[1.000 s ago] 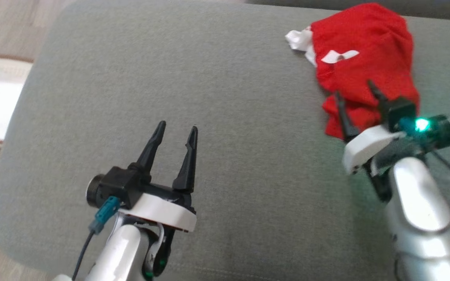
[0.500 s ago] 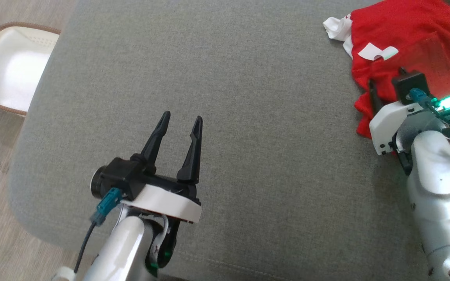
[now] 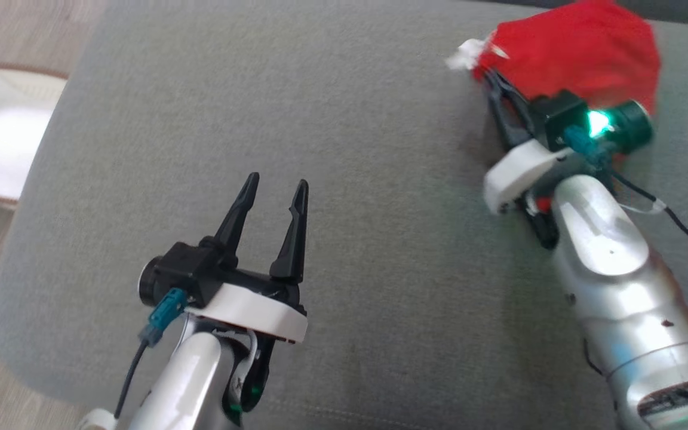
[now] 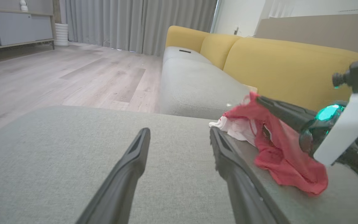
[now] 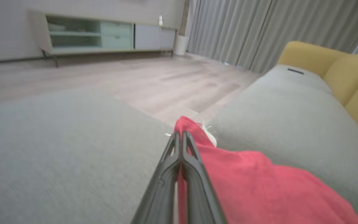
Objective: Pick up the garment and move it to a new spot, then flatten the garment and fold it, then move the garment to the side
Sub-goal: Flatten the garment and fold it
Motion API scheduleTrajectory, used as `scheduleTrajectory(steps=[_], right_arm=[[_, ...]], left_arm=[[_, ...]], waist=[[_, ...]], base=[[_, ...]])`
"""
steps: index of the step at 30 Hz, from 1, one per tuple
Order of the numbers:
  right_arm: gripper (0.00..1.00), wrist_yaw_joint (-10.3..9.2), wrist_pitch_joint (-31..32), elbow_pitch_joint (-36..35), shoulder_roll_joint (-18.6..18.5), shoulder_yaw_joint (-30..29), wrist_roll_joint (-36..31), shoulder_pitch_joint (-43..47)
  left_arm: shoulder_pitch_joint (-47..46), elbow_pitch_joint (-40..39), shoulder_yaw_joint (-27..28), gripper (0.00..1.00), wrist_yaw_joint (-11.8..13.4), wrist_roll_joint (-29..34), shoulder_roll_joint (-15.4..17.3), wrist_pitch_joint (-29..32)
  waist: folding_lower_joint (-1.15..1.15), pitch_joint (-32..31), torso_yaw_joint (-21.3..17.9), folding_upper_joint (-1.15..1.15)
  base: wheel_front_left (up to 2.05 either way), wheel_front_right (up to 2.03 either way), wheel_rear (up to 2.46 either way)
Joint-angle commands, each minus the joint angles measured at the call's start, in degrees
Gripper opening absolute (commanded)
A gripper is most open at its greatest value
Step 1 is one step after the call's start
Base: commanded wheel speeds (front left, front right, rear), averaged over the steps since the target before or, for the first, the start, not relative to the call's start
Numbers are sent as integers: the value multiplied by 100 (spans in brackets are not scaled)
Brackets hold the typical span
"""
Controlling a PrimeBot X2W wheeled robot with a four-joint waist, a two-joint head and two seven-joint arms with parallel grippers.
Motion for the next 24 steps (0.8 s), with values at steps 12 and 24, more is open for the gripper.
scheduleTrajectory(steps=[12,24], right_arm=[[0,39,-241,-2314,129,1469,2726,-504],[0,39,379,-1902,-139,-951,845,-305]], left_arm=[[165,-20,324,100,-192,195,16,-29],[189,-174,359,100,-180,161,16,-29]], waist=[[0,-578,-441,0],[0,-388,-538,0]], base=[[0,0,0],[0,0,0]])
